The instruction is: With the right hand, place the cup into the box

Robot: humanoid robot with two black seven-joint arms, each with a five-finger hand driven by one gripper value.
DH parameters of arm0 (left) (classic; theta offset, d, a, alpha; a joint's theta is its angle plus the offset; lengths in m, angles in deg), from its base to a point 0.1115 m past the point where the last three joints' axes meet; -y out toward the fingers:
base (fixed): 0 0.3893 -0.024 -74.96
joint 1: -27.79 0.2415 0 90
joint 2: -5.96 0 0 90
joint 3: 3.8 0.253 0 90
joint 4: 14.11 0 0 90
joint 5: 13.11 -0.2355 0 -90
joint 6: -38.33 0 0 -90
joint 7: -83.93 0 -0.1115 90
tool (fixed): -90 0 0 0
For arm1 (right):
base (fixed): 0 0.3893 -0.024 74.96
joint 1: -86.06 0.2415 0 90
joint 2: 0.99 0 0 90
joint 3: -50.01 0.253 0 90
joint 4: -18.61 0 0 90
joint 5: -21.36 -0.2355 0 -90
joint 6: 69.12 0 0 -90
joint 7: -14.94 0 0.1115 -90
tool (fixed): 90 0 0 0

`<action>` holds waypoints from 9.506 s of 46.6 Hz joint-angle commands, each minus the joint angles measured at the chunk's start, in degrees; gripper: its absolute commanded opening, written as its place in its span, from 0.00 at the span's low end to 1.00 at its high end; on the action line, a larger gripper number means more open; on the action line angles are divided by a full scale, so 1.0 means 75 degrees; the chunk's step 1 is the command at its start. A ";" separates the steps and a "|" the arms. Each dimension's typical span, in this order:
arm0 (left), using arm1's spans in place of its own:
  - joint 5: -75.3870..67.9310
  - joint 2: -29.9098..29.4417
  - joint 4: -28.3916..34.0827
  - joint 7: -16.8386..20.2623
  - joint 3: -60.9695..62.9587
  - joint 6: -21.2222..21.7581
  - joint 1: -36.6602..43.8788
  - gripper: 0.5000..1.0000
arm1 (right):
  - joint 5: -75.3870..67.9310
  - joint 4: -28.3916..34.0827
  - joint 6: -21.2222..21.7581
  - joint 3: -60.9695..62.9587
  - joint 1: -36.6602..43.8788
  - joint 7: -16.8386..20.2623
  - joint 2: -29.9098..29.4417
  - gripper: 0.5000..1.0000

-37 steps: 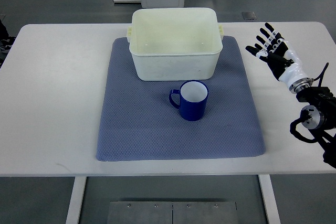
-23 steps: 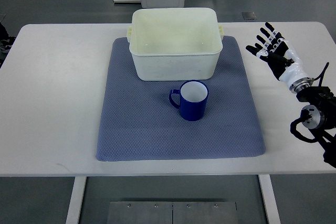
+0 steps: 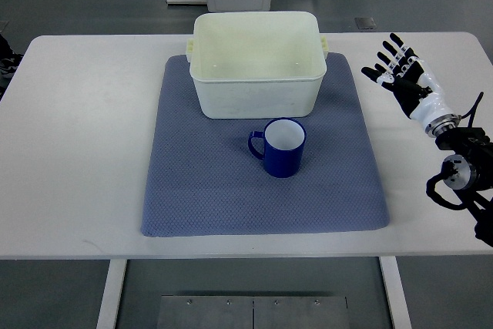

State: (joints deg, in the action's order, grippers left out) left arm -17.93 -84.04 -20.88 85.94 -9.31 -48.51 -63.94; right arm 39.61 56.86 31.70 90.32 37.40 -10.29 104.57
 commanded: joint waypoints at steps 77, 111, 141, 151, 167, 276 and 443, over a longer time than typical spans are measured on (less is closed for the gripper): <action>-0.0001 0.0000 0.0001 0.0001 -0.0004 0.0000 -0.0004 1.00 | -0.0008 -0.0119 -0.0012 0.0004 0.0030 -0.0199 0.0456 1.00; -0.0001 0.0000 0.0001 0.0001 -0.0004 0.0000 0.0008 1.00 | 0.0004 0.0665 0.2976 -0.0710 -0.0357 -0.1030 0.2015 1.00; -0.0001 0.0000 0.0001 0.0001 -0.0003 0.0000 -0.0004 1.00 | 0.0168 0.1357 0.3163 -0.2176 -0.0533 -0.1303 0.2132 1.00; -0.0001 0.0000 0.0001 0.0001 -0.0004 0.0000 -0.0004 1.00 | 0.0391 0.1510 0.3225 -0.2188 -0.0544 -0.1303 0.2109 1.00; -0.0001 0.0000 0.0001 0.0001 -0.0004 0.0000 0.0008 1.00 | 0.0438 0.1697 0.3225 -0.2176 -0.0603 -0.1303 0.1816 1.00; -0.0001 0.0000 0.0001 0.0001 -0.0004 0.0000 -0.0004 1.00 | 0.1281 0.1522 0.1664 -0.2211 -0.0603 -0.1303 -0.0258 1.00; -0.0001 0.0000 0.0001 0.0001 -0.0004 0.0000 0.0007 1.00 | 0.1211 0.1744 0.1124 -0.2914 0.0287 -0.1303 0.2448 0.00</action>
State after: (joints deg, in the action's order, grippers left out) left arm -17.94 -84.04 -20.89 85.95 -9.34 -48.51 -63.95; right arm 48.68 69.95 39.83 68.41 38.68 -20.06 121.64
